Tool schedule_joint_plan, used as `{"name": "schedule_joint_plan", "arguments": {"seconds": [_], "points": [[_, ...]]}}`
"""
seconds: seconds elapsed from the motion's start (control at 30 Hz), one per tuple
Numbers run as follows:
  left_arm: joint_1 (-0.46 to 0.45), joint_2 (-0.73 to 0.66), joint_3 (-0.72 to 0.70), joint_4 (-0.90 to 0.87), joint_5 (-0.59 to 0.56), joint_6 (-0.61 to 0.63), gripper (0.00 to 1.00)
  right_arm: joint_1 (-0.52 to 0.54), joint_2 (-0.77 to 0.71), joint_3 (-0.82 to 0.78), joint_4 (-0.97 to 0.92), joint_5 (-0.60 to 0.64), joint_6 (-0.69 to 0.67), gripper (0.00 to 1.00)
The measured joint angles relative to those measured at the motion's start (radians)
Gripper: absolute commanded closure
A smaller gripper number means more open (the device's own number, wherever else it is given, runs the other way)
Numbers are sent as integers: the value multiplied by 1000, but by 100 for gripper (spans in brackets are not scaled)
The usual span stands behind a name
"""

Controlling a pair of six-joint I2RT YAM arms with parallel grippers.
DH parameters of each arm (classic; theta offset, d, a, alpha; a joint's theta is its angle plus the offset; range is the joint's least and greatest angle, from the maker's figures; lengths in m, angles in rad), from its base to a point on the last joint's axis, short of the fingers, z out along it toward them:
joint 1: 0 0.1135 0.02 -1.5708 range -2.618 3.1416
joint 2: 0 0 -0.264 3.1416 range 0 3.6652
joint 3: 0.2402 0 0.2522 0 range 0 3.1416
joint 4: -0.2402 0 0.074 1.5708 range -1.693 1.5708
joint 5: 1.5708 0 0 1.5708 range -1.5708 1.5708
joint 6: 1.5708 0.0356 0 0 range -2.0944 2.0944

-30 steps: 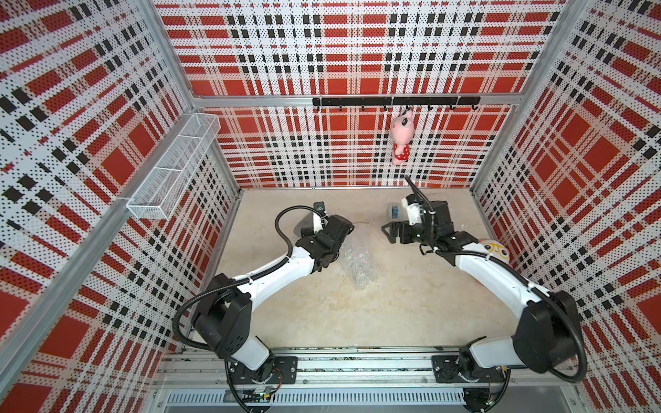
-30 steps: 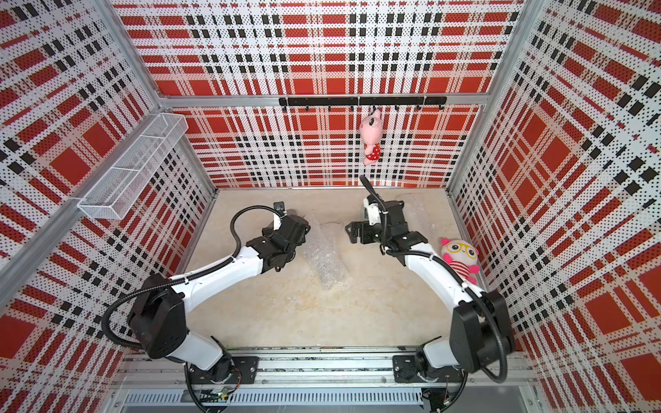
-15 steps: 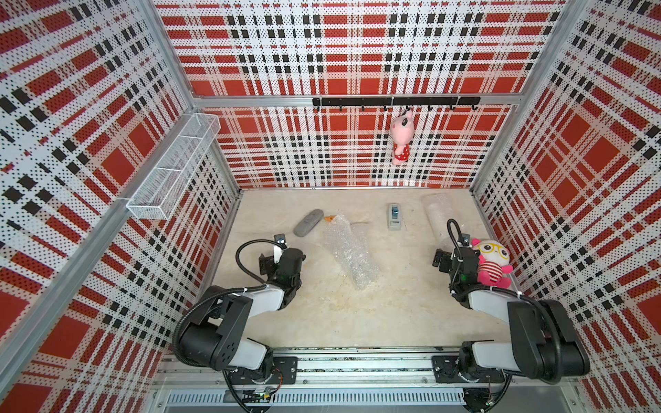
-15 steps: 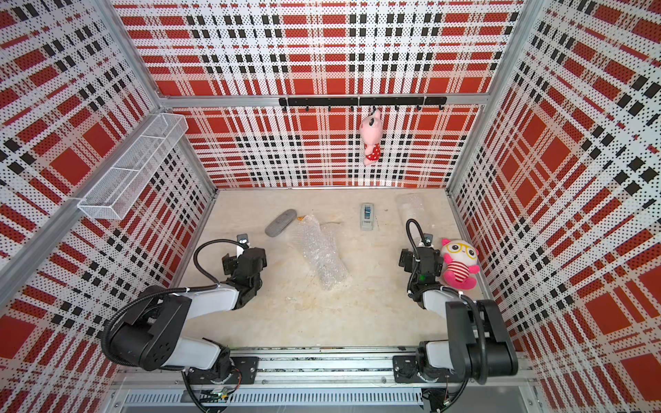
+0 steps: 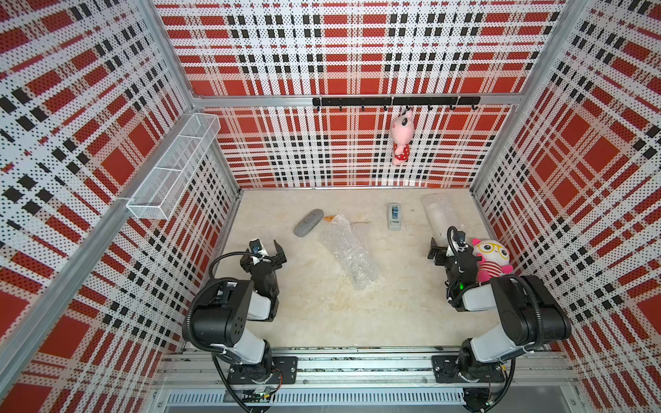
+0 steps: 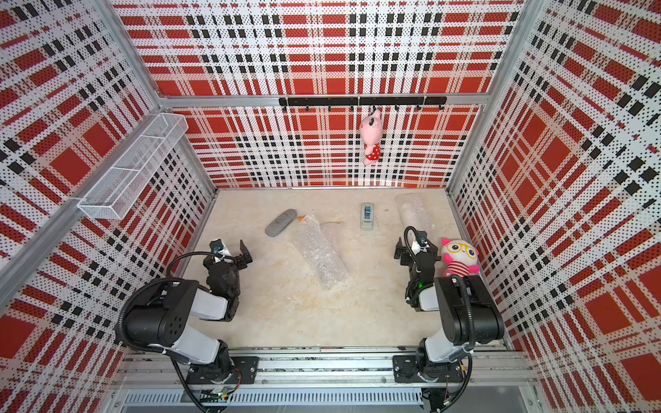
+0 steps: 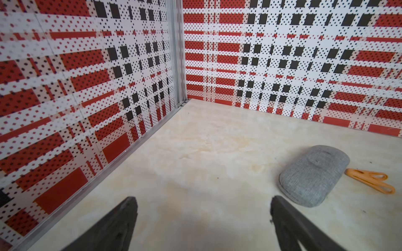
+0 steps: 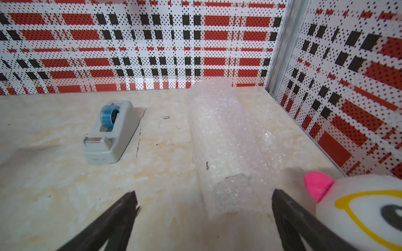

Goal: Wrap vases in bubble wrap
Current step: Reset both arms

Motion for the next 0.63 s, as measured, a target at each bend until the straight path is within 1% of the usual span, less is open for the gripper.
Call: {"name": "schedule_joint_plan", "arguments": {"seconds": [0.27,0.63], "points": [[-44,4,-6,126,-22,14,2,1,0,0,14,1,-6,0],[-40,6,-2,141,-29,18,2,1,0,0,14,2,-7,0]]}}
